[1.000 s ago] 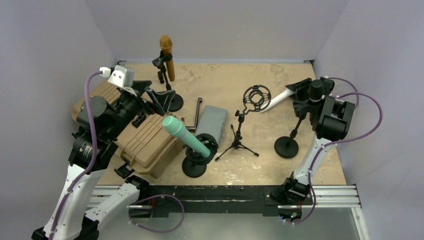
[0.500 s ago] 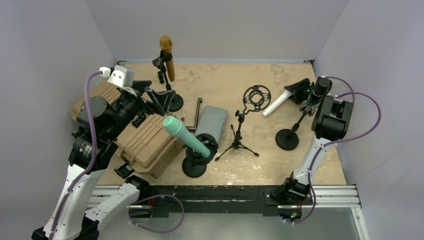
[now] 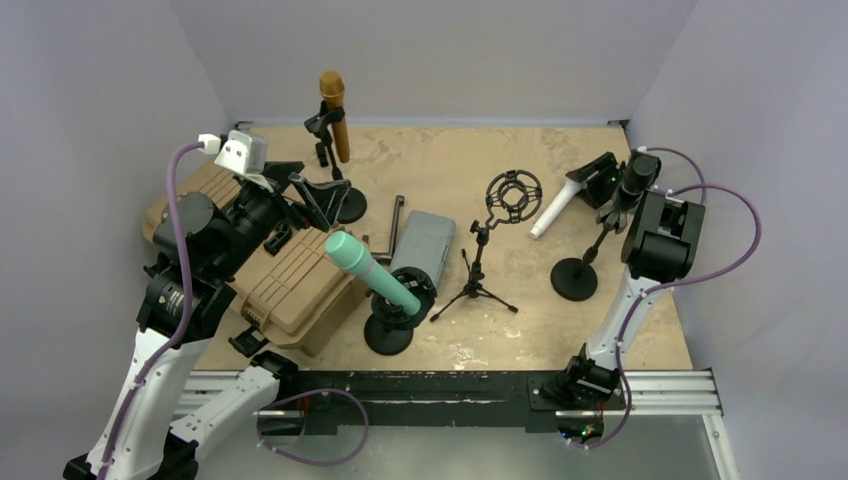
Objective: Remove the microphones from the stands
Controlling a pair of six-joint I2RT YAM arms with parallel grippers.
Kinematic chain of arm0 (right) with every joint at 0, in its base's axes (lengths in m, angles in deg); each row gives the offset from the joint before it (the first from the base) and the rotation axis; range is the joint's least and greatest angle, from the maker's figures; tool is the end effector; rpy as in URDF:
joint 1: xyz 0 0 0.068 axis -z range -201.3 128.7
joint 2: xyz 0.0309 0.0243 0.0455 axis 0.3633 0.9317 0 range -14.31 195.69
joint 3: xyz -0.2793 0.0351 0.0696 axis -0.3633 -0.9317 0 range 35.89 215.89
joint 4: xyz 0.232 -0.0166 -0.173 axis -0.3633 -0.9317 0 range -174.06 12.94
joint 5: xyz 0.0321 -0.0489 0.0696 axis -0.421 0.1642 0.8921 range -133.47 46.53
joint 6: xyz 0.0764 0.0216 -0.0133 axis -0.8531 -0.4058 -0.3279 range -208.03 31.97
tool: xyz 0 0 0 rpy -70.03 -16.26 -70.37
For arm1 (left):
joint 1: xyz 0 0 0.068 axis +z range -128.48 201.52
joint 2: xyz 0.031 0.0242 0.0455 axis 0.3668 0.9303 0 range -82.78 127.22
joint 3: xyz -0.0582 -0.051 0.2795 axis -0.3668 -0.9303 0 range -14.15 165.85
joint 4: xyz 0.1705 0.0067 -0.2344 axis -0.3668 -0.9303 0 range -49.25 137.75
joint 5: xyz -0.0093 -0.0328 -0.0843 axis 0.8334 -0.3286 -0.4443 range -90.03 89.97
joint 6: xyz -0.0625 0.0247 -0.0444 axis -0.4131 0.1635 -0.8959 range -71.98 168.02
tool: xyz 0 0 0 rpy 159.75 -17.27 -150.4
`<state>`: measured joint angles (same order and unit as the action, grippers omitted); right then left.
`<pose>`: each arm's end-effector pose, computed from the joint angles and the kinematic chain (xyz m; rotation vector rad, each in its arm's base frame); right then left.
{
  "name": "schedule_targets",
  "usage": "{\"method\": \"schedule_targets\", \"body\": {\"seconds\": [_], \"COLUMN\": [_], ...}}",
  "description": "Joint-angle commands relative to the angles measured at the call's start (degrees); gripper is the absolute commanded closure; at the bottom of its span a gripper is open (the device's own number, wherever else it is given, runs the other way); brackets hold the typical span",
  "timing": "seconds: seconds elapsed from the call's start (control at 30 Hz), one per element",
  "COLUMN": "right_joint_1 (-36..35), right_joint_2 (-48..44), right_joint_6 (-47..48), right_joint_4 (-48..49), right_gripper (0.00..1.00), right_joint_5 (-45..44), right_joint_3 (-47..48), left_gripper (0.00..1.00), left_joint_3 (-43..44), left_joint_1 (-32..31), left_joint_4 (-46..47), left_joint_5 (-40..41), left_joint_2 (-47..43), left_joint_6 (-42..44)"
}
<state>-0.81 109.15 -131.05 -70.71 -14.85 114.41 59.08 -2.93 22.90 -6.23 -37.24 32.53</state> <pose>0.4969 -0.1501 0.1124 0.9456 2.0507 0.7716 0.1621 -0.0820 0.5027 0.2095 1.5416 -0.6365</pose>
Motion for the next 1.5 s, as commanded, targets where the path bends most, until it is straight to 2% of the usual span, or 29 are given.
{"method": "schedule_targets", "body": {"seconds": [0.0,0.53,0.7,0.9,1.2,1.47], "right_joint_1": [-0.5,-0.6,-1.1,-1.5,-4.6,-6.0], "right_joint_2": [-3.2,-8.3,-12.0,-16.2,-23.5,-27.2], "right_joint_6": [4.4,11.0,14.6,19.7,24.0,25.4], "right_joint_4": [-4.7,-11.1,-15.5,-22.1,-27.5,-33.4], "right_gripper": [0.38,0.3,0.26,0.23,0.23,0.23], "right_joint_5": [-3.3,-5.7,-9.2,-14.5,-17.3,-21.3], "right_joint_3": [0.7,3.9,6.6,11.3,19.2,33.0], "left_gripper": [0.0,0.0,0.0,0.0,0.0,0.0], "left_joint_3": [0.0,0.0,0.1,0.0,-0.1,0.0], "left_joint_1": [-0.2,-0.2,-0.2,-0.2,-0.2,-0.2], "left_joint_4": [2.4,2.5,2.5,2.5,2.7,2.6], "left_joint_5": [-0.2,-0.7,-0.9,-1.1,-1.5,-1.4], "left_joint_2": [-0.1,0.0,0.0,0.1,0.3,0.1], "left_joint_6": [-0.7,-1.0,-1.1,-1.2,-1.5,-1.5]}}
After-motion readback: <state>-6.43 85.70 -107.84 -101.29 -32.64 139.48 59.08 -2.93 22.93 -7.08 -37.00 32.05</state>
